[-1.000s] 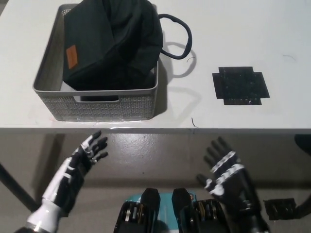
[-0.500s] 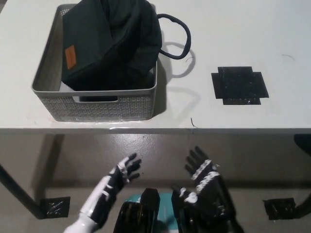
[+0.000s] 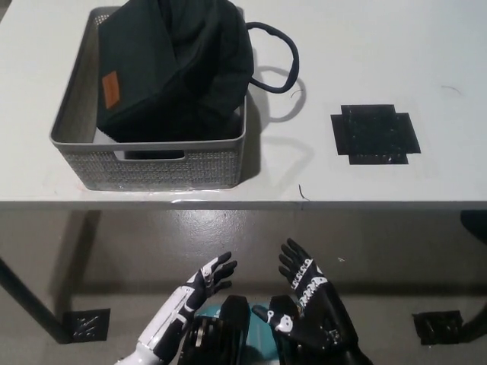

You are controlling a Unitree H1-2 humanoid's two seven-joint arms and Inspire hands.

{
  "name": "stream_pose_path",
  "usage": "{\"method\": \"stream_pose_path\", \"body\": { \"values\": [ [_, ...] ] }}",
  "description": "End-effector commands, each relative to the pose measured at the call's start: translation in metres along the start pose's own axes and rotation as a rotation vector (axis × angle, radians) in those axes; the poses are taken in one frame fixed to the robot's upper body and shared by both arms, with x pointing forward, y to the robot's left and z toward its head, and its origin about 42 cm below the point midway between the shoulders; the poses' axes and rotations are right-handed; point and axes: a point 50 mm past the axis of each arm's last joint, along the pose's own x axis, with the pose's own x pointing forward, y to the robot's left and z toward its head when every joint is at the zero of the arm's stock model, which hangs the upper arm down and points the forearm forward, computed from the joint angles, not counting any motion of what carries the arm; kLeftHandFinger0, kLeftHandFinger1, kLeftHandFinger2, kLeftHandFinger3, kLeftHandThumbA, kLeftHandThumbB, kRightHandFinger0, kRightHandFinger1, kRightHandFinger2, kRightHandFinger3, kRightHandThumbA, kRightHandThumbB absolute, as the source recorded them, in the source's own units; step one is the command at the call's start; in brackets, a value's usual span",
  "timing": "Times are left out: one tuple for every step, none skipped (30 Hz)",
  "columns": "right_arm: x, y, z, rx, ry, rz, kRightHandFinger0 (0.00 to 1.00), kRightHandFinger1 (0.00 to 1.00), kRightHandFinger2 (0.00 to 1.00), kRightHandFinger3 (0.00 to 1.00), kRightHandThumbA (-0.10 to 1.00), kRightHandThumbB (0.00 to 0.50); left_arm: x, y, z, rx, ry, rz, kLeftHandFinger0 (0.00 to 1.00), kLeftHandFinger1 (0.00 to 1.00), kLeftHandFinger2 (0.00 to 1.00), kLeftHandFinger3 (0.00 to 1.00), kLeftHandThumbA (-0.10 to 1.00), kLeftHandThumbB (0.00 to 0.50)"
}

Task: Use both hands to pick up a lunch bag on the right hand side and place it into a container on the left hand side

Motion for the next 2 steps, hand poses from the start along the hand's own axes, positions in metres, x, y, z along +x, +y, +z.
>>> {"method": "stream_pose_path", "body": {
  "values": [
    [0.0146,0.0068,0.0148,-0.043,-0.094,0.046,1.0,1.0,1.0,1.0,1.0,0.075,0.0075,0.0091,0.0127,0.04,-0.058,0.011,1.0,1.0,1.0,1.0,1.0,0.178],
    [0.0146,0.0068,0.0148,-0.043,-0.094,0.046,1.0,1.0,1.0,1.0,1.0,0.075,0.0075,0.0091,0.0127,0.04,-0.058,0.011,1.0,1.0,1.0,1.0,1.0,0.178]
  ]
}}
